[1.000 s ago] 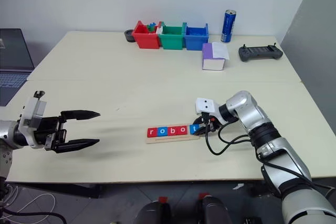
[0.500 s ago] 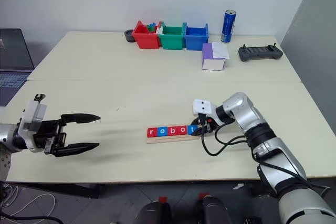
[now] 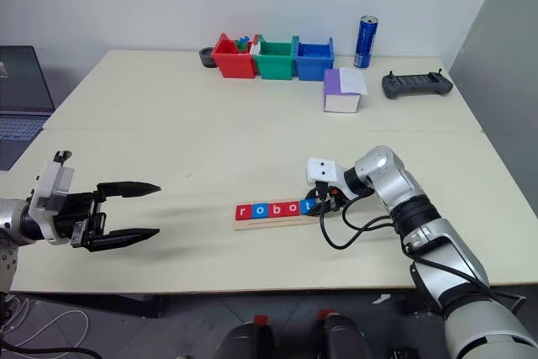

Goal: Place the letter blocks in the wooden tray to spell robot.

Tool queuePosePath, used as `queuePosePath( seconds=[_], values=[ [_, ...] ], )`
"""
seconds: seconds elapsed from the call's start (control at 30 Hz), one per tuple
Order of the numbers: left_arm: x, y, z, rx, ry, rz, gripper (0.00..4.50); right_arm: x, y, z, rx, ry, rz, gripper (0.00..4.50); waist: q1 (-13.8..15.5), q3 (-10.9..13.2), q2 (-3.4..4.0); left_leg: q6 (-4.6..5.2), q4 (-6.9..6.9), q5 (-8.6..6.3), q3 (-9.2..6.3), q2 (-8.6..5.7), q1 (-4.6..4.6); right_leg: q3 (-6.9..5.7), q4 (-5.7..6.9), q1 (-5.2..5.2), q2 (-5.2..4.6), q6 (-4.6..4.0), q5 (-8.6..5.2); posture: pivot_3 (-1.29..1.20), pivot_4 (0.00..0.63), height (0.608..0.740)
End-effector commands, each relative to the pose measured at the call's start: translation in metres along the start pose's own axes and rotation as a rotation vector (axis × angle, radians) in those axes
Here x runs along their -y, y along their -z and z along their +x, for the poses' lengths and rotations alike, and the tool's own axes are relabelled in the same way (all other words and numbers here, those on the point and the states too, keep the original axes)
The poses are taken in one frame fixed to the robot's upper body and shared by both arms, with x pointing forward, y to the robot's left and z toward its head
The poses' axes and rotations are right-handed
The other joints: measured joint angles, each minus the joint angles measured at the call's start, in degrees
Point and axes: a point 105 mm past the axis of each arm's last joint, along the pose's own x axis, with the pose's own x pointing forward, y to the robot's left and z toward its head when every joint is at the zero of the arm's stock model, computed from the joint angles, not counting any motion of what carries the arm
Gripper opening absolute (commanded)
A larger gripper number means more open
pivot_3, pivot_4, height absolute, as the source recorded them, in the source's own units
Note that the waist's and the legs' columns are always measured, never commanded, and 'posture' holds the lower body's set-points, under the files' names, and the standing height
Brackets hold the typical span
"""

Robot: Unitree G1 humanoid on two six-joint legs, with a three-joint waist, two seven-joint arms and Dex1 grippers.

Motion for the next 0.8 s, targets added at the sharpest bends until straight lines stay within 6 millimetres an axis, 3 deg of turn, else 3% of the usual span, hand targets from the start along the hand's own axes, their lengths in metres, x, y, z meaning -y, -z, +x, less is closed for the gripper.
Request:
queuePosePath(
  seconds=[0.03, 0.53, 0.57, 0.77, 0.8],
  values=[
    [-0.001, -0.011, -0.004, 0.022, -0.016, 0.038, 4.5, 0.005, -0.017, -0.003, 0.038, 0.011, -0.032, 1.46, -0.01, 0.0, 0.0, 0.0, 0.0, 0.0, 0.0, 0.0, 0.0, 0.0, 0.0, 0.0, 0.0, 0.0, 0.0, 0.0, 0.15, 0.74],
    [-0.001, -0.012, -0.007, 0.021, -0.025, 0.034, 4.5, 0.004, -0.018, -0.002, 0.046, -0.01, -0.023, 1.46, -0.01, 0.0, 0.01, 0.01, -0.01, -0.01, 0.0, 0.0, 0.0, 0.0, 0.0, 0.0, 0.0, 0.0, 0.0, 0.0, 0.15, 0.74],
    [-0.001, -0.012, -0.007, 0.021, -0.025, 0.034, 4.5, 0.003, -0.019, -0.002, 0.051, -0.012, -0.021, 2.19, -0.02, 0.01, 0.01, 0.01, -0.01, -0.01, 0.0, 0.0, 0.0, 0.0, -0.01, 0.0, 0.0, 0.0, 0.0, 0.0, 0.15, 0.74],
    [-0.002, -0.012, -0.005, 0.022, -0.023, 0.033, 4.5, 0.011, -0.03, -0.013, 0.124, 0.052, -0.003, 4.25, -0.02, 0.01, 0.01, 0.02, -0.01, -0.01, -0.01, 0.0, 0.0, 0.0, 0.0, 0.0, 0.0, 0.0, 0.0, 0.0, 0.15, 0.74],
    [-0.002, -0.012, -0.005, 0.023, -0.022, 0.034, 4.5, 0.012, -0.031, -0.018, 0.14, 0.067, 0.002, 4.25, 0.0, 0.02, 0.03, 0.02, -0.01, -0.01, -0.01, 0.0, 0.0, 0.0, -0.01, 0.0, 0.0, 0.0, 0.0, 0.0, 0.15, 0.74]
  ],
)
